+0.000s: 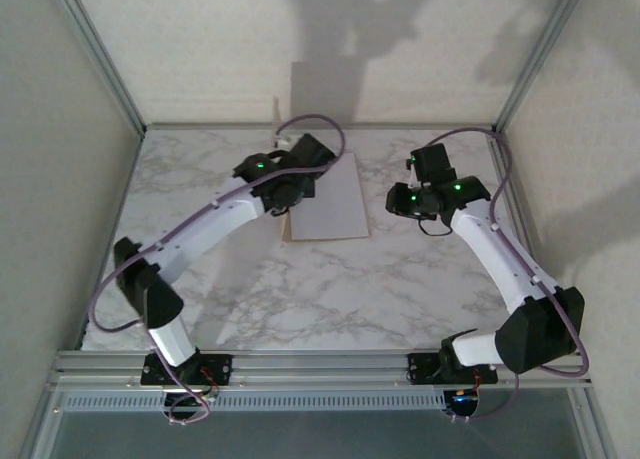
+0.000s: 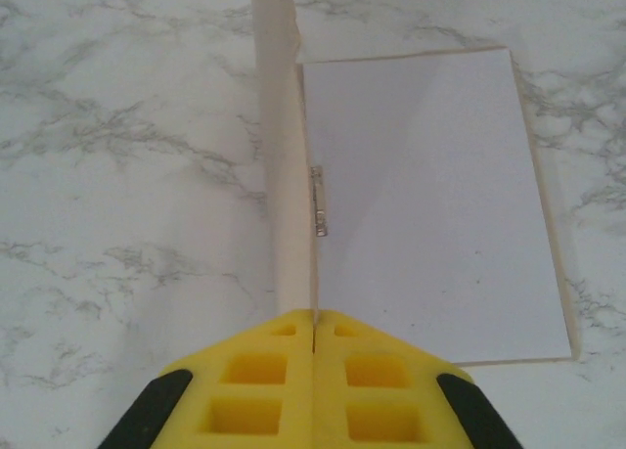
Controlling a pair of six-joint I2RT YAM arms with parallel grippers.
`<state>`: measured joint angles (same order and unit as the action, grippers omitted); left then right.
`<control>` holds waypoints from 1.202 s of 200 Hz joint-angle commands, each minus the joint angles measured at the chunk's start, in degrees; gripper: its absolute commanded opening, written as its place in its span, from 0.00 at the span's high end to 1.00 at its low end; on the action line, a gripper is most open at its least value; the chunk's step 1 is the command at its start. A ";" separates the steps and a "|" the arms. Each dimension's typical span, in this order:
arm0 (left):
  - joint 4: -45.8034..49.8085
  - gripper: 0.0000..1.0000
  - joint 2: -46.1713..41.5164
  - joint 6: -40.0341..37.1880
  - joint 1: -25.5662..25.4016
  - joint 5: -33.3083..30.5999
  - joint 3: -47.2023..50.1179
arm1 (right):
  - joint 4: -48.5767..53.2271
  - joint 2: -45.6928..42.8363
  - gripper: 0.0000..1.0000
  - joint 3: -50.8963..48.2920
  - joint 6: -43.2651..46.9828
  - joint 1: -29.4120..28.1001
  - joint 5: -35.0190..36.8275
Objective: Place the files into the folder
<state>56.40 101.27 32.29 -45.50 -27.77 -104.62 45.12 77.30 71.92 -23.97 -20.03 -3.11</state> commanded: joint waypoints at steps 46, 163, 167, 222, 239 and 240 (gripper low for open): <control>14.52 0.97 21.92 2.34 -10.59 -5.91 -22.34 | 0.85 -3.41 0.66 -2.75 -2.85 7.21 -2.49; 13.74 0.95 29.42 -4.89 -11.99 -0.50 -24.90 | -0.39 -5.51 0.66 -6.34 -5.25 7.71 -2.60; 13.35 0.94 29.02 -5.13 -11.99 -0.33 -24.22 | -0.40 -5.56 0.66 -6.44 -5.22 7.70 -2.67; 9.11 0.76 24.79 -6.46 -11.79 0.26 -16.59 | -0.34 -6.19 0.65 -6.97 -4.85 7.68 -1.95; 6.89 0.56 23.69 -6.46 -11.72 1.89 -16.36 | -0.43 -5.91 0.65 -6.88 -4.91 7.72 -2.12; 6.80 0.56 23.61 -6.41 -11.72 1.91 -16.34 | -0.45 -5.92 0.65 -6.88 -4.93 7.68 -2.10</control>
<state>66.04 130.04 26.20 -57.60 -27.44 -121.40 45.19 72.40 65.54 -28.36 -12.56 -4.73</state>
